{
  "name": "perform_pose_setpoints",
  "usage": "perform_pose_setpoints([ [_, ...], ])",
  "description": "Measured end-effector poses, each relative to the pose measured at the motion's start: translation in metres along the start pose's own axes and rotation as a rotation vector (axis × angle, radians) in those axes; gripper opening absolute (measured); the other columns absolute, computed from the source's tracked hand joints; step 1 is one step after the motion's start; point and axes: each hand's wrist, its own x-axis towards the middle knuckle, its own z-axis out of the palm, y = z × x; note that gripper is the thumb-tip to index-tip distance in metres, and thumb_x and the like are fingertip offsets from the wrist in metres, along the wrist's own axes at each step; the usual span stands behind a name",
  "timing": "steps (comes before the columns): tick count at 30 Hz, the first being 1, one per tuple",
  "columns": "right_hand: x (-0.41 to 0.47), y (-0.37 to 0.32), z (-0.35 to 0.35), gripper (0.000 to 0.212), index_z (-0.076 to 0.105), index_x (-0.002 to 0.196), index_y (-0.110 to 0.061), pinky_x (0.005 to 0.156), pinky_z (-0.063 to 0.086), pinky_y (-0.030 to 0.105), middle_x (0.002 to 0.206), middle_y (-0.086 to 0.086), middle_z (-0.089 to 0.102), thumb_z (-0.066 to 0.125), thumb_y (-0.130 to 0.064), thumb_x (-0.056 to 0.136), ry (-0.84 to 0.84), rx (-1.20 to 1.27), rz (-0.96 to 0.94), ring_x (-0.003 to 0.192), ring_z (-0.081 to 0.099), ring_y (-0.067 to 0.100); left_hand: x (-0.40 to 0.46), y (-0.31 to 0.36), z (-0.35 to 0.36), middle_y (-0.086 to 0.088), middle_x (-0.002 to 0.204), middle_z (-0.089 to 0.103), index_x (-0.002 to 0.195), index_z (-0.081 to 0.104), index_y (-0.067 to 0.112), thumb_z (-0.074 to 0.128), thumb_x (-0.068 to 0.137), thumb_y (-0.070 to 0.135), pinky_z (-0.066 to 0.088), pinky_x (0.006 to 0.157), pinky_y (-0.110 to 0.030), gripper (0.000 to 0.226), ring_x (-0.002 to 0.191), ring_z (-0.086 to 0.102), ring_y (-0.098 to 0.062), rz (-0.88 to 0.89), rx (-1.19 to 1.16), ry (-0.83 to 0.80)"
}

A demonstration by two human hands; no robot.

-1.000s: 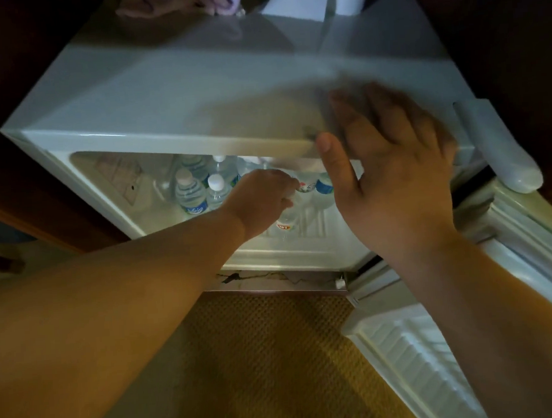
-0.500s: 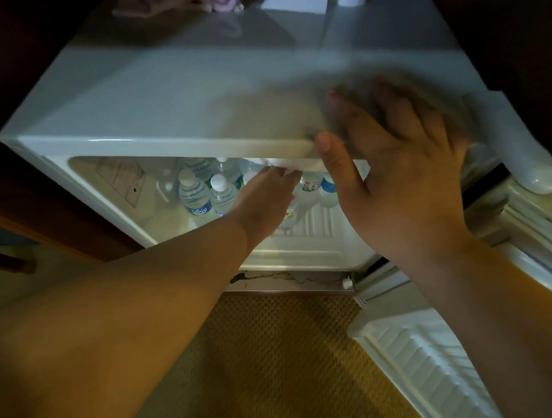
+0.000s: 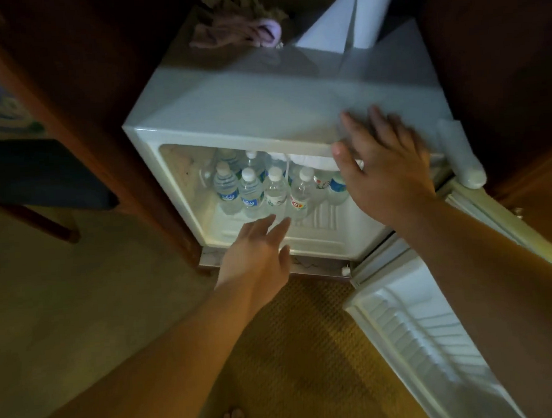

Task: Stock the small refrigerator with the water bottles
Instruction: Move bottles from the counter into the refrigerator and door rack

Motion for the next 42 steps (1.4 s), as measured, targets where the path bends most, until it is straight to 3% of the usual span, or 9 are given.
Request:
perform_pose_setpoints([
  [4, -0.038, -0.028, -0.065, 0.068, 0.015, 0.163, -0.039, 0.128, 0.008, 0.048, 0.173, -0.001, 0.008, 0.044, -0.054, 0.104, -0.080, 0.203, 0.030, 0.159, 0.002, 0.024, -0.066, 0.025, -0.082, 0.002, 0.143, 0.064, 0.147, 0.058, 0.026, 0.068, 0.097, 0.031, 0.059, 0.099, -0.043, 0.051, 0.132, 0.057, -0.021, -0.046, -0.167, 0.264],
  [10, -0.130, -0.115, -0.253, 0.062, 0.045, 0.154, -0.027, 0.118, 0.034, 0.035, 0.161, -0.003, 0.037, 0.068, -0.026, 0.096, 0.501, 0.443, -0.151, 0.150, 0.032, 0.018, -0.112, 0.090, -0.291, 0.006, 0.119, 0.071, 0.130, 0.071, 0.018, 0.072, 0.097, 0.026, 0.047, 0.092, -0.020, 0.034, 0.105, 0.061, -0.013, 0.017, -0.246, 0.758],
  [15, -0.129, -0.158, -0.425, 0.055, 0.054, 0.147, -0.021, 0.112, 0.038, 0.030, 0.145, 0.003, 0.050, 0.066, -0.021, 0.093, 0.730, 0.432, -0.331, 0.136, 0.045, 0.018, -0.118, 0.164, -0.487, 0.017, 0.118, 0.060, 0.133, 0.066, 0.021, 0.071, 0.094, 0.029, 0.049, 0.094, -0.026, 0.041, 0.111, 0.058, -0.007, 0.168, -0.277, 0.994],
  [19, -0.092, -0.167, -0.516, 0.057, 0.053, 0.147, -0.027, 0.098, 0.043, 0.028, 0.133, -0.003, 0.051, 0.066, -0.028, 0.092, 0.675, 0.362, -0.221, 0.126, 0.045, 0.013, -0.092, 0.199, -0.588, 0.010, 0.128, 0.065, 0.146, 0.054, 0.027, 0.070, 0.095, 0.037, 0.056, 0.098, -0.043, 0.054, 0.120, 0.058, -0.015, 0.193, -0.321, 0.891],
  [22, -0.062, -0.170, -0.552, 0.062, 0.039, 0.153, -0.039, 0.094, 0.036, 0.024, 0.137, -0.007, 0.045, 0.063, -0.036, 0.097, 0.497, 0.322, -0.059, 0.129, 0.038, 0.011, -0.062, 0.213, -0.625, 0.012, 0.134, 0.063, 0.152, 0.043, 0.037, 0.067, 0.095, 0.045, 0.054, 0.102, -0.038, 0.063, 0.125, 0.054, -0.012, 0.173, -0.254, 0.693],
  [30, 0.042, -0.179, -0.564, 0.065, 0.032, 0.157, -0.038, 0.101, 0.050, 0.045, 0.144, 0.007, 0.047, 0.056, -0.053, 0.098, 0.153, 0.275, 0.103, 0.129, 0.051, 0.030, 0.066, 0.220, -0.662, -0.002, 0.150, 0.052, 0.157, 0.037, 0.040, 0.059, 0.103, 0.036, 0.048, 0.109, -0.042, 0.059, 0.138, 0.047, -0.024, 0.227, -0.038, 0.314],
  [37, 0.091, -0.181, -0.537, 0.032, 0.054, 0.129, -0.029, 0.071, 0.044, 0.030, 0.119, 0.004, 0.054, 0.064, -0.035, 0.099, 0.180, 0.357, 0.254, 0.084, 0.058, 0.019, 0.190, 0.207, -0.645, -0.006, 0.174, 0.014, 0.165, 0.015, 0.039, 0.055, 0.104, 0.020, 0.029, 0.123, -0.049, 0.076, 0.156, 0.025, -0.037, 0.252, 0.225, 0.054],
  [40, 0.092, -0.177, -0.527, 0.030, 0.056, 0.123, -0.028, 0.070, 0.043, 0.029, 0.112, -0.001, 0.053, 0.068, -0.036, 0.096, 0.245, 0.356, 0.233, 0.082, 0.058, 0.013, 0.218, 0.194, -0.634, -0.010, 0.165, 0.036, 0.164, 0.024, 0.034, 0.050, 0.107, 0.036, 0.043, 0.112, -0.049, 0.062, 0.141, 0.046, -0.036, 0.260, 0.134, 0.055],
  [42, 0.088, -0.176, -0.526, 0.027, 0.060, 0.117, -0.026, 0.074, 0.045, 0.030, 0.109, -0.005, 0.054, 0.070, -0.036, 0.094, 0.288, 0.341, 0.223, 0.088, 0.059, 0.014, 0.222, 0.187, -0.629, -0.011, 0.135, 0.062, 0.147, 0.046, 0.030, 0.056, 0.104, 0.042, 0.056, 0.095, -0.047, 0.045, 0.114, 0.063, -0.031, 0.252, -0.016, 0.129],
])
